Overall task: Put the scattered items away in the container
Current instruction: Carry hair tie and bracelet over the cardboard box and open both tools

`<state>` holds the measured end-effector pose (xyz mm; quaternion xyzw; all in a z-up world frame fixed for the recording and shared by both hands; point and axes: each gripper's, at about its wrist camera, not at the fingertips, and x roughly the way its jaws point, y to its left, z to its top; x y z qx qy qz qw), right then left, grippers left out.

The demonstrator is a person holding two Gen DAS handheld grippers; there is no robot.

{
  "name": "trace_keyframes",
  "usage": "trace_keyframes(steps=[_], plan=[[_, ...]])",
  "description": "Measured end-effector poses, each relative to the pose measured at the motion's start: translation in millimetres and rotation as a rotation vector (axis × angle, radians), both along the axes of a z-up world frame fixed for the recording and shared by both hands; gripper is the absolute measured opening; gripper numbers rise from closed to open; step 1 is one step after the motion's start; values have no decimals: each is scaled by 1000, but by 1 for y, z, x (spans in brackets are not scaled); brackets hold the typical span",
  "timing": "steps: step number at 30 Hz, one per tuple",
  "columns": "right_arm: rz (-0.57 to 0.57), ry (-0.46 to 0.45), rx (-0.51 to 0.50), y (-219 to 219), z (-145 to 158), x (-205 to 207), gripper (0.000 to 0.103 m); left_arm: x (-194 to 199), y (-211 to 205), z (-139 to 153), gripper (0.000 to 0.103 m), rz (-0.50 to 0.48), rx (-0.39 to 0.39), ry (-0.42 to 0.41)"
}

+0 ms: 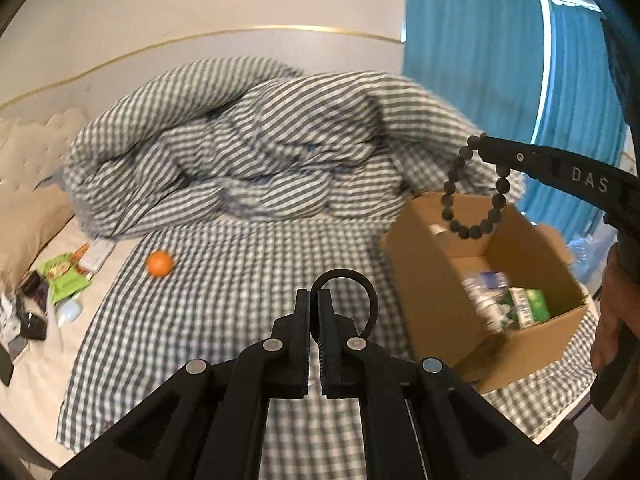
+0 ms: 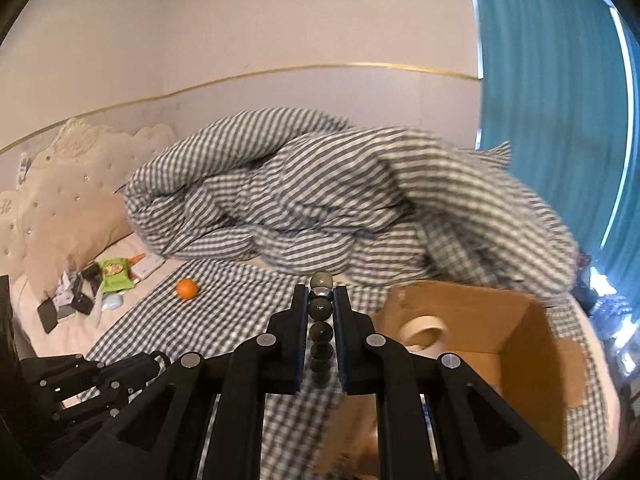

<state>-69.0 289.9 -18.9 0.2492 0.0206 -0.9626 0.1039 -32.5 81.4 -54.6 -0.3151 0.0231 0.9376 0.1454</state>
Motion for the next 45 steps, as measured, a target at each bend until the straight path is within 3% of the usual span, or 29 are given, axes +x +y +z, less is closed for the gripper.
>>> trace_keyframes(steps=[13, 31, 32, 33, 34, 35, 45], plan=[[-176, 12, -9, 106, 17, 33, 12, 6, 92, 37, 3, -145, 42, 55], [-238, -124, -8, 162, -42, 14, 13, -15, 150, 29, 3, -178, 47, 29], [-244, -125, -5, 164, -44, 13, 16, -17, 151, 27, 3, -178, 47, 26], [-255, -125, -2, 166, -45, 12, 33, -19, 153, 26, 3, -178, 44, 23], [-264, -125, -3, 168, -46, 12, 58, -20, 155, 24, 3, -179, 42, 21], [-266, -117, -10, 170, -46, 13, 67, -21, 156, 24, 3, -181, 40, 20], [-329, -57, -35, 192, -32, 28, 76, -26, 179, 19, 3, -218, 33, 5]])
